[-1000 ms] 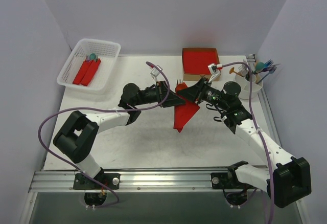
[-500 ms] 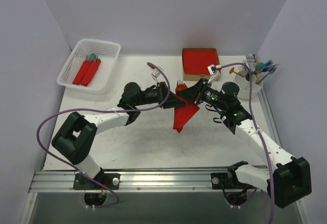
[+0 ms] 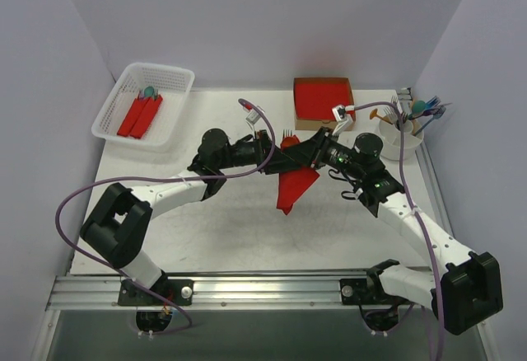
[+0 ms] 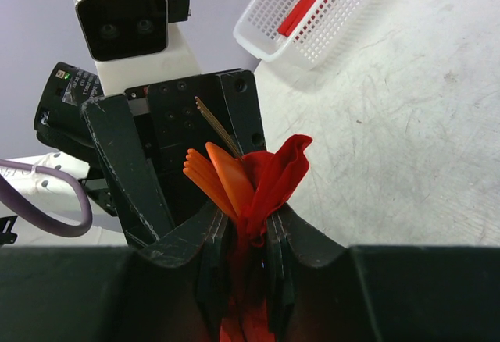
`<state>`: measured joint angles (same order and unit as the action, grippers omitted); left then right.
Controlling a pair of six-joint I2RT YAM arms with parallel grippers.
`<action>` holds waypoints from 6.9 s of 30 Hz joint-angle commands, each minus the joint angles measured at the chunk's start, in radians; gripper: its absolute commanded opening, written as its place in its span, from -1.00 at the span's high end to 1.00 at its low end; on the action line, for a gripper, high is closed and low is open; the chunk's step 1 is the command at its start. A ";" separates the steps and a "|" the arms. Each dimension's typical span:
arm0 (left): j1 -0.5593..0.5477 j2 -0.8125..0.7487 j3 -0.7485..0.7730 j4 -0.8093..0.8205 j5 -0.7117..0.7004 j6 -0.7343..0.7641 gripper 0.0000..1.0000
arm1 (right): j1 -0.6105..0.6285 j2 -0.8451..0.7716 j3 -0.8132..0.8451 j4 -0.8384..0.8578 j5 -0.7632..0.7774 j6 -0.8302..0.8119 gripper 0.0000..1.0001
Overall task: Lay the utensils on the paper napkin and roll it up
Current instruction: Roll the napkin.
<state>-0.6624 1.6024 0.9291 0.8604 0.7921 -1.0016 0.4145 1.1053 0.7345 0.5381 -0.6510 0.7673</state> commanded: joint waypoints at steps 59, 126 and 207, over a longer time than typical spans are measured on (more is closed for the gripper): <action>0.034 0.027 0.108 0.338 0.025 -0.296 0.95 | 0.090 -0.107 -0.126 0.243 -0.084 0.041 -0.10; 0.044 0.079 0.143 0.371 0.030 -0.327 0.95 | 0.188 -0.205 -0.216 0.094 -0.045 -0.010 0.42; 0.064 -0.024 0.017 0.116 -0.048 -0.123 0.95 | 0.196 -0.444 0.008 -0.504 0.364 -0.226 -0.49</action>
<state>-0.6056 1.6535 0.9283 1.1011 0.7776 -1.2385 0.6159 0.7273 0.6716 0.1650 -0.4168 0.5884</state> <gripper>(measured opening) 0.205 0.743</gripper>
